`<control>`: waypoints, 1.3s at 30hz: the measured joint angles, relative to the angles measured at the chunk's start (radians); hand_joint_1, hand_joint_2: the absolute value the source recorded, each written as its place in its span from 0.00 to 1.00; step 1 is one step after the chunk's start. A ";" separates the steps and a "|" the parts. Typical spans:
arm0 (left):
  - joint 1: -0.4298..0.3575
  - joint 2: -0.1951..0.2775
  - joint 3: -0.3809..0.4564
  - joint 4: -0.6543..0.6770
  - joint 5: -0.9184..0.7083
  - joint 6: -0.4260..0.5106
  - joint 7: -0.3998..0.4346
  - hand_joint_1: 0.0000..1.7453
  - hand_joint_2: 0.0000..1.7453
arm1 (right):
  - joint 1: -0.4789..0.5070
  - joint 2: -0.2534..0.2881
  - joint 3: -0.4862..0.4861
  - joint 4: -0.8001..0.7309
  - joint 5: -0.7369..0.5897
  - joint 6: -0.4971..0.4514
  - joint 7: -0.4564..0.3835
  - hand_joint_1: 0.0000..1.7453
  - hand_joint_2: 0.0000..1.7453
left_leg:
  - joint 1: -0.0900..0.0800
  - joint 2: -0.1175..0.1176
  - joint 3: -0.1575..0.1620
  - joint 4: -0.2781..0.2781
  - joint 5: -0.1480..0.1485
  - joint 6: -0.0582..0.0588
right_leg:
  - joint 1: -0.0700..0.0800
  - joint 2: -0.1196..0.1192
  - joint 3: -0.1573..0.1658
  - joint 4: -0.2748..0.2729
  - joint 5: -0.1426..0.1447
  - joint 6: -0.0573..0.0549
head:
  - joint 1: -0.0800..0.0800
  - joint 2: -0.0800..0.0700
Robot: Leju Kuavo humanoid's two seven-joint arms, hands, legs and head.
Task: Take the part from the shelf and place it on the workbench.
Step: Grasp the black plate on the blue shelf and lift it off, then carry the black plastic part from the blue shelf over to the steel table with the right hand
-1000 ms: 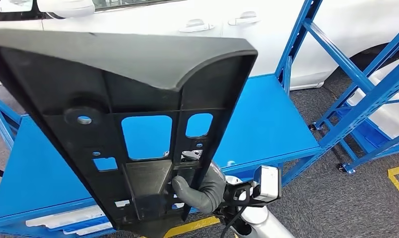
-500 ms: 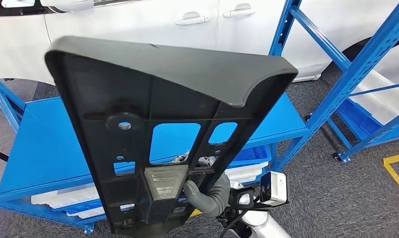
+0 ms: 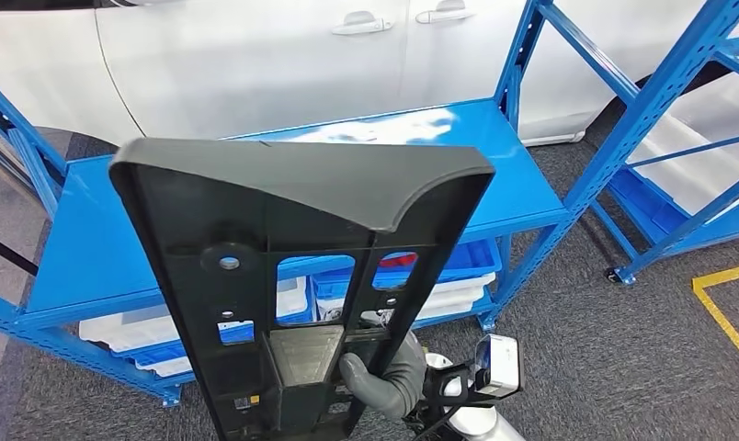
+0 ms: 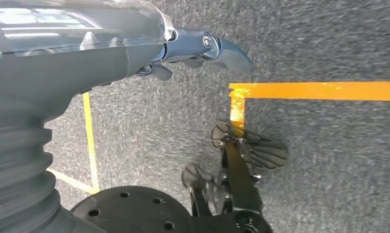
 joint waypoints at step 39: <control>-0.001 -0.007 -0.015 0.006 0.017 0.021 0.010 0.00 1.00 | 0.018 -0.012 -0.021 0.029 -0.004 0.035 0.005 1.00 1.00 | 0.003 0.001 -0.037 0.115 -0.091 -0.042 | 0.004 -0.009 0.060 -0.159 0.025 -0.055 | -0.001 0.000</control>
